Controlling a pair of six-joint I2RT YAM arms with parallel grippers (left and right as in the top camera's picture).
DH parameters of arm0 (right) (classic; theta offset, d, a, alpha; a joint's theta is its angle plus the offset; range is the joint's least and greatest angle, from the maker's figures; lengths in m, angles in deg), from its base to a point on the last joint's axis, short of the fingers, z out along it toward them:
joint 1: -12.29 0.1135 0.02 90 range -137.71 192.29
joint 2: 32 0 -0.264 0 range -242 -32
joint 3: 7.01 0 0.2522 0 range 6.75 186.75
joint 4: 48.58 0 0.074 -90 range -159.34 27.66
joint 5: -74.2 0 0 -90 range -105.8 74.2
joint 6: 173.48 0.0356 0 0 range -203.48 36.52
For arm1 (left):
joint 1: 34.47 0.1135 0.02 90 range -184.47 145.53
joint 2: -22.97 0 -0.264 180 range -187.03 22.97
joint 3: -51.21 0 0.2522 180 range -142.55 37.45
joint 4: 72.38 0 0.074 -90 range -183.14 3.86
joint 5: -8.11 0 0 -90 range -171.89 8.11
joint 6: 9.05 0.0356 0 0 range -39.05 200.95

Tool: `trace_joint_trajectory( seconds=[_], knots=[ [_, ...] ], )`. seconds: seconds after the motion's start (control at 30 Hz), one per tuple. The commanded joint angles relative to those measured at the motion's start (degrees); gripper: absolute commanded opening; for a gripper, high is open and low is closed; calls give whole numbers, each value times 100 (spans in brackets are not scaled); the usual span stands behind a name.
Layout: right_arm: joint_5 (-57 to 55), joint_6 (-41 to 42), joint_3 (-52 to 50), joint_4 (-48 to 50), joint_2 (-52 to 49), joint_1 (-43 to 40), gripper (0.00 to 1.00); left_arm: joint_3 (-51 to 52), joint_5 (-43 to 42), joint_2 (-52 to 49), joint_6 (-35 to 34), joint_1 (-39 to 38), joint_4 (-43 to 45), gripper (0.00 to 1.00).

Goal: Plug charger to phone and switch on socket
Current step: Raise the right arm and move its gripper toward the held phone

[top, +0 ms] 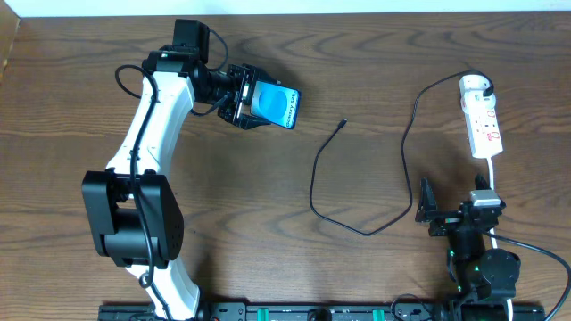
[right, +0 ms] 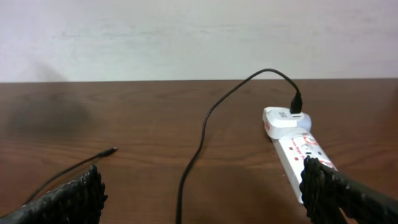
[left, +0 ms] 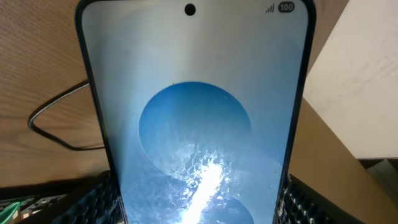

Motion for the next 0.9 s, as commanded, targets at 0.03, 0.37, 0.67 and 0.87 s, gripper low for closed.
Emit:
trace_joint_trajectory(
  seconds=[0.03,0.37,0.67,0.87],
  knots=[
    [55,402,337,-44,-234,48,99,-24,-240,238,-50,35,13,72],
    [188,398,2214,-1143,-2457,46,99,-24,-238,238,-50,35,13,72],
    [343,398,4872,-3311,-5117,46,99,-24,-238,238,-50,35,13,72],
    [411,398,6902,-5021,-6778,46,99,-24,-238,238,-50,35,13,72]
  ],
)
